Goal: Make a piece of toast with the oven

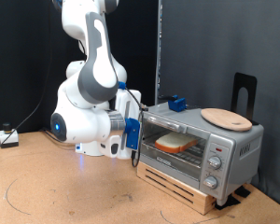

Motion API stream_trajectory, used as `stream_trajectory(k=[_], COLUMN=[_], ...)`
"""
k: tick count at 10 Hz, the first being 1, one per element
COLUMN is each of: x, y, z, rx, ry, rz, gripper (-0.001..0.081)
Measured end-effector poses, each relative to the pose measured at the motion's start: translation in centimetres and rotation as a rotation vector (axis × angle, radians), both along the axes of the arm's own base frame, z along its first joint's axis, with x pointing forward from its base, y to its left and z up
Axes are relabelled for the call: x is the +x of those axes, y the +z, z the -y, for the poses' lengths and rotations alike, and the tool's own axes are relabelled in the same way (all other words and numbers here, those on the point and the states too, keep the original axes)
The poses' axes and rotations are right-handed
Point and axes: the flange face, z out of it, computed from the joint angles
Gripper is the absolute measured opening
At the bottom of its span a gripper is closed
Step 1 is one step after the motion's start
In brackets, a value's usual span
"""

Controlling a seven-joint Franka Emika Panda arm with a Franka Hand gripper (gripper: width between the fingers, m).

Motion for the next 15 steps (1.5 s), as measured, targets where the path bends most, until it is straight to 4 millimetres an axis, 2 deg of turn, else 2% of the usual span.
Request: stream_trajectory(k=[2,4,6,8,11,15], x=[2.6,5.1,4.9,6.3,9.6,13.7], y=[-0.9,-1.9,-1.3,0.0,-1.3,-3.8], z=[0.2,0.5,-0.2,-2.0,-4.0,-4.8], rx=[-0.013,-0.098,-0.024,0.043,0.021,-0.025], ry=[-0.068,-0.225,-0.187,-0.066,0.047,-0.064], rz=[-0.022,-0.017,-0.011,-0.011,-0.024,-0.008], gripper=[0.0807,0.0807,0.0807,0.0807,0.0807,0.0807])
